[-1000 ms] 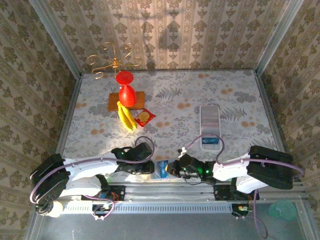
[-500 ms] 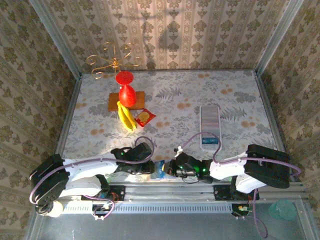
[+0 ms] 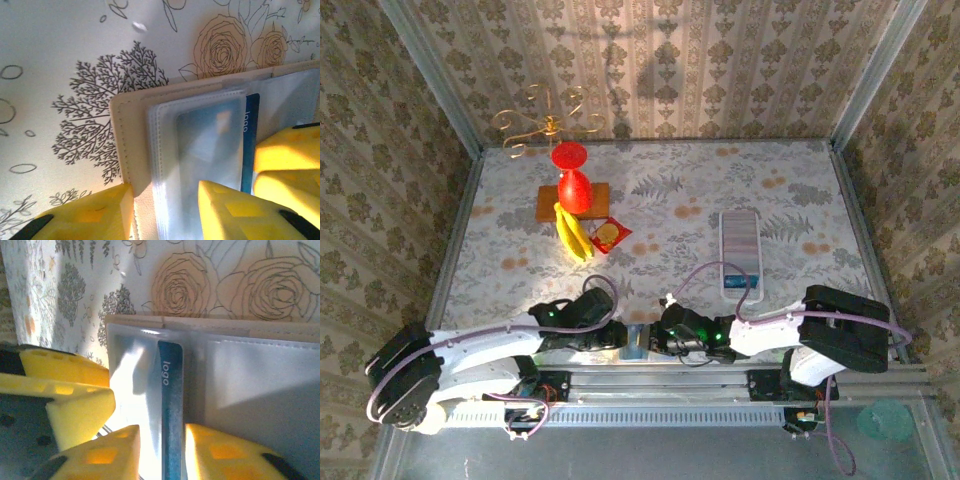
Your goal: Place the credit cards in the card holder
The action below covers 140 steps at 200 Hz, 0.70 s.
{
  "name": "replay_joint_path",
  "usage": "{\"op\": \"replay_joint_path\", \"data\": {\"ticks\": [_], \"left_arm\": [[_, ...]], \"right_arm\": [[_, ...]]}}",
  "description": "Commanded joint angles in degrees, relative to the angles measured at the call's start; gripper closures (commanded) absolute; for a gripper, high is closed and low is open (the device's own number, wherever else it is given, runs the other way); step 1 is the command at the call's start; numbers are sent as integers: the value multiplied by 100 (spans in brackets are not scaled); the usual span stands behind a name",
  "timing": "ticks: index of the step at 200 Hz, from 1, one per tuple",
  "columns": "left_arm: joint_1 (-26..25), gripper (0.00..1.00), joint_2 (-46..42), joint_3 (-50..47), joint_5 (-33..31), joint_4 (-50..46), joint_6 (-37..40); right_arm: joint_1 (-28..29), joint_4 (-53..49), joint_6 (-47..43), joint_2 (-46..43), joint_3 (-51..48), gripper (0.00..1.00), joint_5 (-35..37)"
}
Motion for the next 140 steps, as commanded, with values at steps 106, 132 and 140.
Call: {"op": "replay_joint_path", "data": {"ticks": [106, 132, 140], "left_arm": [[161, 56, -420, -396, 122, -221, -233], [149, 56, -252, -396, 276, 31, -239], [150, 56, -237, -413, 305, 102, -238]], "right_arm": [[34, -1230, -477, 314, 650, 100, -62], [41, -1268, -617, 580, 906, 100, -266], [42, -1276, -653, 644, 990, 100, -316]]}}
